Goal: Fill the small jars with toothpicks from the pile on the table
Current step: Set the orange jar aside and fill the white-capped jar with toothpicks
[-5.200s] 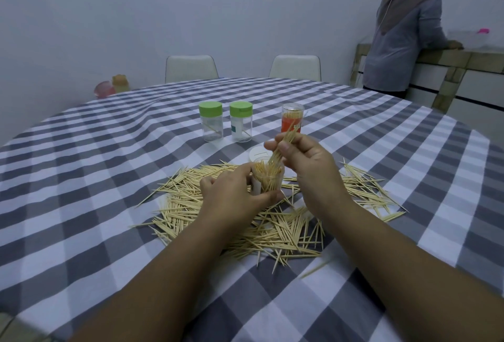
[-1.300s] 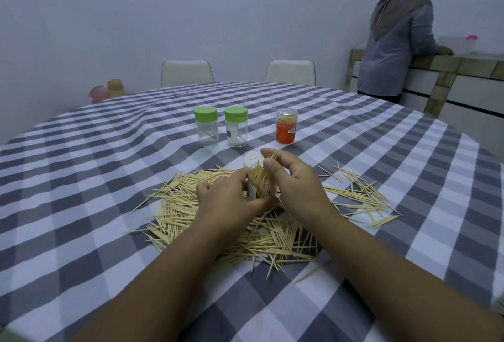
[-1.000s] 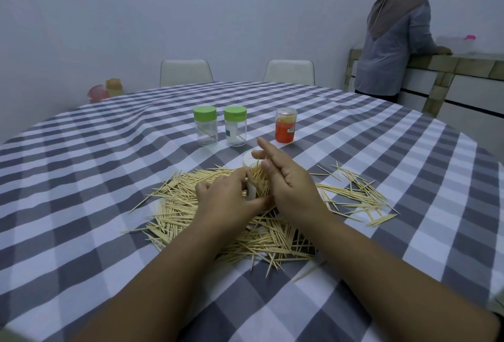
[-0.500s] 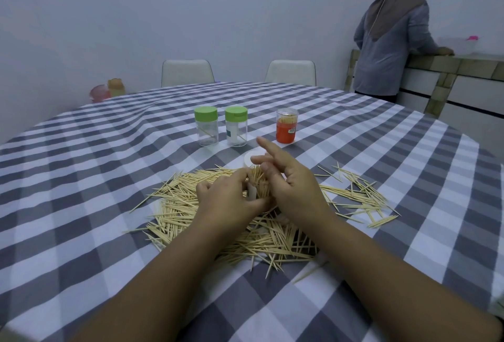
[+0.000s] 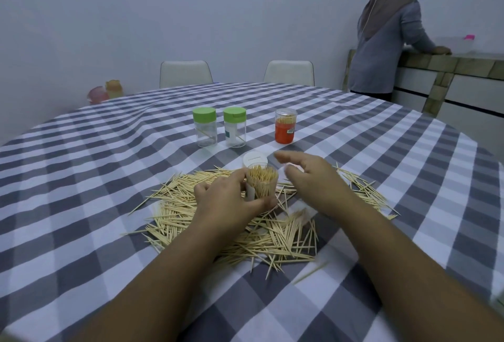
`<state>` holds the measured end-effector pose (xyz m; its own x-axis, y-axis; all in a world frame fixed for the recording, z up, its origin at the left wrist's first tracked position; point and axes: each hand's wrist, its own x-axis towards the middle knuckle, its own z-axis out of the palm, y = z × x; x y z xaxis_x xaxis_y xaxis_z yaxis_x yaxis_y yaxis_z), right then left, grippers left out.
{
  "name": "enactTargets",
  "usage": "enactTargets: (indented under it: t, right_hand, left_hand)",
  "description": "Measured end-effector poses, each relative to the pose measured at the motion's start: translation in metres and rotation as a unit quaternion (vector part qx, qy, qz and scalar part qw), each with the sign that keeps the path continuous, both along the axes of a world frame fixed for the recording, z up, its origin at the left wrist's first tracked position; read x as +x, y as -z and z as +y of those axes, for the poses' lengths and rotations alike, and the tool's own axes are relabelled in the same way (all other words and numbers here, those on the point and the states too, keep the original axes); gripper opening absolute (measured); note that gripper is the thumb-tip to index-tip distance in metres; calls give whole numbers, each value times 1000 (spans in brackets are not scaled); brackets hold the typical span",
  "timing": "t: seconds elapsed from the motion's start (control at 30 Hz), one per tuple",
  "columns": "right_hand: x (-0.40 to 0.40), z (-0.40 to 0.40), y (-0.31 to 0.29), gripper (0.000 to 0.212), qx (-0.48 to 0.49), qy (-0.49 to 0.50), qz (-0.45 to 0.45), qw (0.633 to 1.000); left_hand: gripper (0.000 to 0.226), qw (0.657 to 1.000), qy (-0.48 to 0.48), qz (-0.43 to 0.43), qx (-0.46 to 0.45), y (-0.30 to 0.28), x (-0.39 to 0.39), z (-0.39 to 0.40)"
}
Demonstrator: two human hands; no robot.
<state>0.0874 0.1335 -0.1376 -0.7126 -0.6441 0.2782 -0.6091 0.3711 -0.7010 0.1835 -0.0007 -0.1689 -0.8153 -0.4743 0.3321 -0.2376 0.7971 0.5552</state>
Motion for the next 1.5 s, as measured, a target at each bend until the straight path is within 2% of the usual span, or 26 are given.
enactTargets:
  t: [0.1, 0.3, 0.47, 0.57, 0.77, 0.97, 1.07, 1.5]
  right_hand:
    - [-22, 13, 1, 46, 151, 57, 34, 986]
    - [-27, 13, 9, 68, 176, 2, -56, 983]
    - [-21, 3, 17, 71, 259, 16, 16, 966]
    - [-15, -2, 17, 60, 252, 17, 71, 965]
    - [-11, -10, 23, 38, 213, -22, 114, 970]
    - [-8, -15, 25, 44, 209, -24, 154, 965]
    - [-8, -23, 28, 48, 216, -29, 164, 962]
    - [-8, -44, 17, 47, 296, -42, 132, 945]
  left_hand:
    - [43, 1000, -3, -6, 4, -1, 0, 0]
    - [37, 1000, -9, 2, 4, -3, 2, 0]
    - [38, 999, -44, 27, -1, -1, 1, -2]
    - [53, 996, -76, 37, 4, 1, 0, -6]
    - [53, 995, -96, 35, 6, 2, -2, -10]
    - [57, 992, -123, 39, 9, 2, -3, -13]
    - [50, 990, -131, 47, 13, 1, -2, -13]
    - [50, 987, -148, 53, 41, -7, 1, -14]
